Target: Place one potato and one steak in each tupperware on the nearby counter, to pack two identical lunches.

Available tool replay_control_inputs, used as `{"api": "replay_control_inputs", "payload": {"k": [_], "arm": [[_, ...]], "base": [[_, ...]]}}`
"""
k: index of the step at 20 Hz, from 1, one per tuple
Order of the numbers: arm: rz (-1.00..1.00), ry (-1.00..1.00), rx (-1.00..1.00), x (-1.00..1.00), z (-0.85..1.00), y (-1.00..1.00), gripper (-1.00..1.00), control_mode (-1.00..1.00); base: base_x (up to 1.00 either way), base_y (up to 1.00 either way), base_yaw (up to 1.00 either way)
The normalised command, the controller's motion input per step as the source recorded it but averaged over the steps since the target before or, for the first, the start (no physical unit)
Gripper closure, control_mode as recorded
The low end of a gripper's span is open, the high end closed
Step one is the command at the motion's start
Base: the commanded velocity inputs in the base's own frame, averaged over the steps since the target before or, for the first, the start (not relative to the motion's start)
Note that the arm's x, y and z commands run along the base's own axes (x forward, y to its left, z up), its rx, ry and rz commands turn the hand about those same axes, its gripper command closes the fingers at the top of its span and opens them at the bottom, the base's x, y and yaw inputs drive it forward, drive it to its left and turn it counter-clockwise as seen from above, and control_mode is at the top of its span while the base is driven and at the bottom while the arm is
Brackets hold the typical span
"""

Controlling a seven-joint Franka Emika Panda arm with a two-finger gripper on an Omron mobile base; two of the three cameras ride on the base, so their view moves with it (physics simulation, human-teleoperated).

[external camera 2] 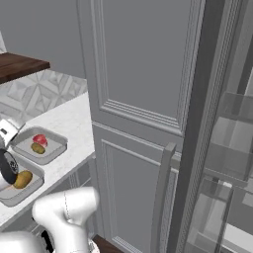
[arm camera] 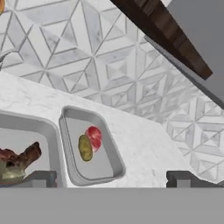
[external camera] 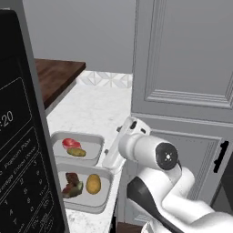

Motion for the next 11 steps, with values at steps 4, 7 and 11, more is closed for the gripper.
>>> {"api": "replay_control_inputs", "payload": {"k": [4, 7, 11], "arm": [[-0.01, -0.11, 0.11, -0.62, 0.72, -0.23, -1.0, -1.0], [-0.02, 0.0, 0.1, -0.8, 0.12, -0.42, -1.0, -1.0], [-0.03, 0.04, 0.03, -0.72, -0.04, -0.6, -1.0, -1.0]], "base": [[0.0, 0.0, 0.0], [0.0, 0.0, 0.0], [0.0, 0.0, 0.0]]}}
